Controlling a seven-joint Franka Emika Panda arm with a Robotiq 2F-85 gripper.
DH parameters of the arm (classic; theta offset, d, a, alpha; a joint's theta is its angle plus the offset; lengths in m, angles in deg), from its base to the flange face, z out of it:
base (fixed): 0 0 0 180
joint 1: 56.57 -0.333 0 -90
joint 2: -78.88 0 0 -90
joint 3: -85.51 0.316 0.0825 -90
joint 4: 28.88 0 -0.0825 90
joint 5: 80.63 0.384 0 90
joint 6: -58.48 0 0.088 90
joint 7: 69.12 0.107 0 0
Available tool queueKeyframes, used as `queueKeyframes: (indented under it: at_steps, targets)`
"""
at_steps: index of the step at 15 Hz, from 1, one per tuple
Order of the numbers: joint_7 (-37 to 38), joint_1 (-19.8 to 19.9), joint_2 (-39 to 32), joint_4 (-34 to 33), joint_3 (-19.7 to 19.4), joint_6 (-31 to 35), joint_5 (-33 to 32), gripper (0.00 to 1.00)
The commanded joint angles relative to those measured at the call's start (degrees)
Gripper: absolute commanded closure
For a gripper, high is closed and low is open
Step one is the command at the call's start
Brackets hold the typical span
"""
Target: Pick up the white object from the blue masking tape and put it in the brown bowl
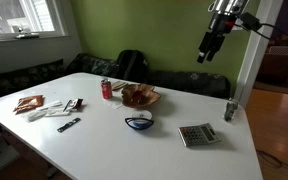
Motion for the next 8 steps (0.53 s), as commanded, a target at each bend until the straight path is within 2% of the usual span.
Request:
queueKeyframes:
  at_steps: [1,2,3,5,8]
  targets:
    - [0.0,0.5,0.0,-0.1,0.6,-0.2,0.2,0.00]
    - [0.4,0.9,-0.8,-1.7,1.7,0.1,-2.8,0.00]
    - [2.4,1.2,-2.0,-4.7,3.4,-2.4,-6.1,0.00]
    - [10.2,2.3,-3.6,-10.2,8.2,-4.7,-15.0,0.00]
    - [20.9,1.9,-7.8,-20.5,15.3,-13.6,-28.4,0.00]
